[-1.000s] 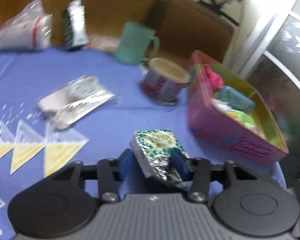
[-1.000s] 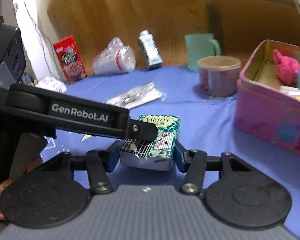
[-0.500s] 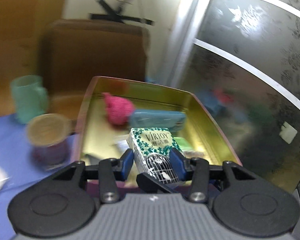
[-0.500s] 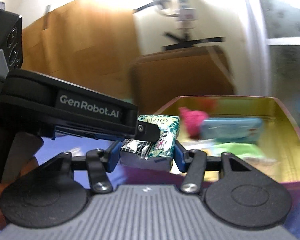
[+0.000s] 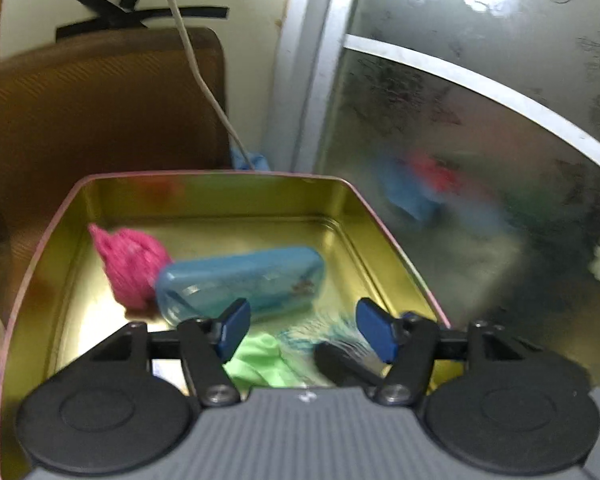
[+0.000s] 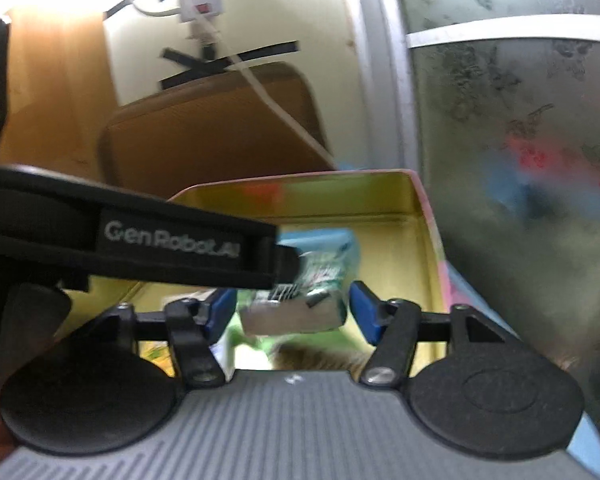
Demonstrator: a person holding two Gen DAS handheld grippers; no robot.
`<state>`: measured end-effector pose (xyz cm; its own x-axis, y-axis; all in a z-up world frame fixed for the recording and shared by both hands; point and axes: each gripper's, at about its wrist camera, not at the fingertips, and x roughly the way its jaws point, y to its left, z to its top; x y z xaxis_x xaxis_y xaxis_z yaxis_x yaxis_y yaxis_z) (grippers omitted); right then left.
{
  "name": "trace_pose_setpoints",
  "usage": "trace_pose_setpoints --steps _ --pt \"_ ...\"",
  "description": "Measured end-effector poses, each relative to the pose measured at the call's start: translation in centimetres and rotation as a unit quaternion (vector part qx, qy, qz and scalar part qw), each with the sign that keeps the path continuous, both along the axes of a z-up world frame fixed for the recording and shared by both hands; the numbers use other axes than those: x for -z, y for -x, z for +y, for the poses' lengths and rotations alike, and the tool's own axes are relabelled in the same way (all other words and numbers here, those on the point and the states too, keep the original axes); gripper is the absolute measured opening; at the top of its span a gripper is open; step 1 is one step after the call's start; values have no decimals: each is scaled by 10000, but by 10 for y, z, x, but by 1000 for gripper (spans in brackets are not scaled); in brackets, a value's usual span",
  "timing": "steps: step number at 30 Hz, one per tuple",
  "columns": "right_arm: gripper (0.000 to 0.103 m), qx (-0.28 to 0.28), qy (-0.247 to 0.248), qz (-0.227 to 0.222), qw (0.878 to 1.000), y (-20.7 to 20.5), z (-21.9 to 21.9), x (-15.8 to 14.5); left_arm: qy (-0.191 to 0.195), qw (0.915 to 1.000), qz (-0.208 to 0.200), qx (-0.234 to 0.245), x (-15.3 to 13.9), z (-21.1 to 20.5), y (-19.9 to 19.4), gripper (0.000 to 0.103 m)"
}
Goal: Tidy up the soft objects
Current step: 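Lower the tissue pack into the pink tin and open the right gripper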
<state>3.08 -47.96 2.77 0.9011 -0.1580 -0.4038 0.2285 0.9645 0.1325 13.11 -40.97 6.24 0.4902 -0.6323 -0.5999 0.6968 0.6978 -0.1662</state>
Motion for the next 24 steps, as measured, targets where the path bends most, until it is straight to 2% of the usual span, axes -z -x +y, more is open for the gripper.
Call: trace_pose_setpoints --steps 8,16,24 --pt "70 213 -460 -321 9982 24 -16 11 -93 9999 26 -134 5 13 5 64" --pt "69 339 -519 -493 9969 48 -11 8 -273 9993 -102 -234 4 31 23 64" --pt "69 185 -386 -463 9980 56 11 6 -350 9979 -109 -538 0 71 34 65"
